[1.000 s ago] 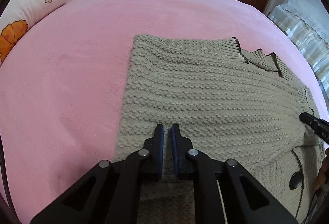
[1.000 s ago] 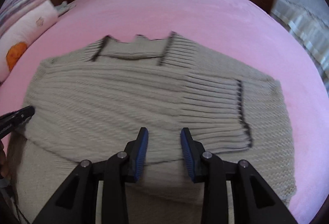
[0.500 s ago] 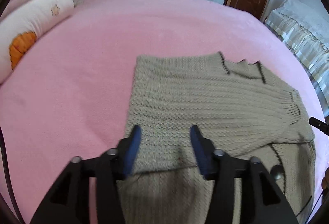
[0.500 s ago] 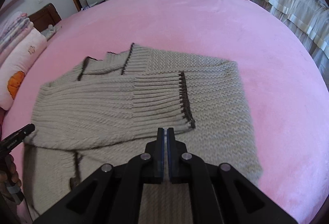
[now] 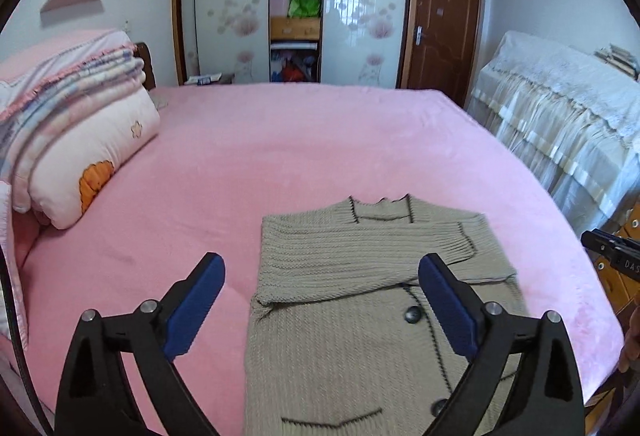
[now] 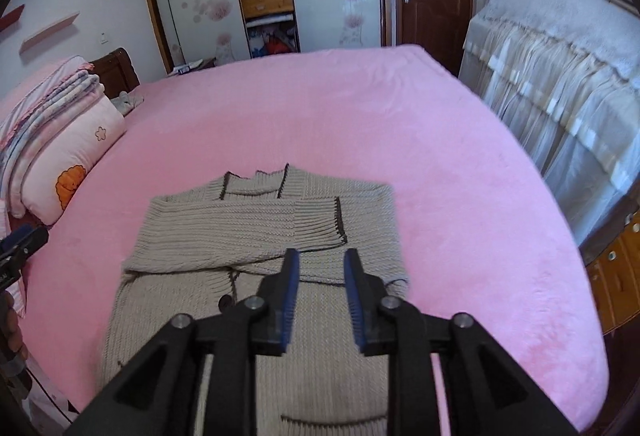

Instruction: Fold large clothes

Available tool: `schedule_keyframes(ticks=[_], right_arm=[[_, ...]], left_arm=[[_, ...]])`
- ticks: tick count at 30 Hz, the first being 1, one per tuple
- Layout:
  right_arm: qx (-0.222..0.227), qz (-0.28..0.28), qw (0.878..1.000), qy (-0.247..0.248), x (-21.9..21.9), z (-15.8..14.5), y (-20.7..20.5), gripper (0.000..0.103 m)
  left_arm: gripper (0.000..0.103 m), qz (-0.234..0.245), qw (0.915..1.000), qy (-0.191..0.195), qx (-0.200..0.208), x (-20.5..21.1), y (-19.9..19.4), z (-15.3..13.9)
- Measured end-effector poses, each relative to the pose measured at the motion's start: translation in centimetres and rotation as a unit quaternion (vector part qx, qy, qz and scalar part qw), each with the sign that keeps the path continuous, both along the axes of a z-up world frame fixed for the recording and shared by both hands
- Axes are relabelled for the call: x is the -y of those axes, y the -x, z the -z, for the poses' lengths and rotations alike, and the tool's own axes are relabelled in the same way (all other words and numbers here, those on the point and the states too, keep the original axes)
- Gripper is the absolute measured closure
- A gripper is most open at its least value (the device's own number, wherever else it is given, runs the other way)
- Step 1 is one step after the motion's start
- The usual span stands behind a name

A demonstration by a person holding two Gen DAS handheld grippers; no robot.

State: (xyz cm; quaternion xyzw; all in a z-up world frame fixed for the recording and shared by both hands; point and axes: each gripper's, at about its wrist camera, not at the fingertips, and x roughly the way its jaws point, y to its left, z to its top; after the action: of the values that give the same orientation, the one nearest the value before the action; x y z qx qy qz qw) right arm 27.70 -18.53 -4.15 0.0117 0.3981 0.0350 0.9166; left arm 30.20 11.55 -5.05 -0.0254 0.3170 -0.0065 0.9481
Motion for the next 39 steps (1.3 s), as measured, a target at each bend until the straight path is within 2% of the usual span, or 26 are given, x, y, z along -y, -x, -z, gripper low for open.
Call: schedule_keyframes(ticks=[2, 6, 10, 15, 20, 26, 31, 33, 37, 38, 39], right_arm=[[0.015, -0.006, 1.0, -0.002, 0.0, -1.8, 2.4, 0.065], [0.055, -0.024, 0.998, 0.001, -0.4, -5.6, 8.2, 0.064], [0.1, -0.038, 0.994, 0.011, -0.7, -8.4, 13.6, 0.064], [0.159, -0.047, 0.986, 0.013, -0.8, -10.6, 19.4, 0.064], [0.185, -0.065, 0.98, 0.02, -1.1, -10.7, 23.8, 0.064], [0.188, -0.081, 0.978, 0.034, -0.7, -7.8, 26.9, 0.064], [0.165, -0.072, 0.983, 0.045, 0.3, -3.3, 27.9, 0.064], [0.152, -0.071, 0.985, 0.041, 0.8, -1.1, 28.1, 0.064], [0.069, -0.099, 0.993, 0.015, 1.8, 3.6, 27.6, 0.064], [0.058, -0.098, 0.993, 0.012, 2.0, 4.5, 27.7, 0.061], [0.047, -0.097, 0.994, 0.015, 2.2, 5.7, 27.8, 0.053]], left_arm=[[0.004, -0.006, 0.9999, -0.001, 0.01, 0.2, 3.0, -2.0], [0.004, -0.022, 0.9996, -0.012, 0.015, 0.6, 8.4, -4.3], [0.004, -0.025, 0.9989, -0.015, 0.038, 0.7, 14.1, -6.2], [0.001, -0.029, 0.9974, -0.006, 0.066, 0.9, 19.7, -6.9], [0.001, -0.039, 0.9971, -0.007, 0.065, 1.0, 23.4, -5.9], [0.001, -0.057, 0.9973, -0.005, 0.047, 0.2, 26.4, -2.7], [0.001, -0.059, 0.9977, 0.026, 0.023, -1.2, 27.2, 2.6], [0.001, -0.056, 0.9981, 0.024, 0.007, -1.6, 27.2, 5.2], [0.001, -0.057, 0.9972, 0.023, -0.042, -3.1, 26.7, 10.9], [0.001, -0.055, 0.997, 0.025, -0.049, -3.4, 26.5, 12.0], [0.001, -0.055, 0.9958, 0.03, -0.067, -4.0, 26.1, 13.4]])
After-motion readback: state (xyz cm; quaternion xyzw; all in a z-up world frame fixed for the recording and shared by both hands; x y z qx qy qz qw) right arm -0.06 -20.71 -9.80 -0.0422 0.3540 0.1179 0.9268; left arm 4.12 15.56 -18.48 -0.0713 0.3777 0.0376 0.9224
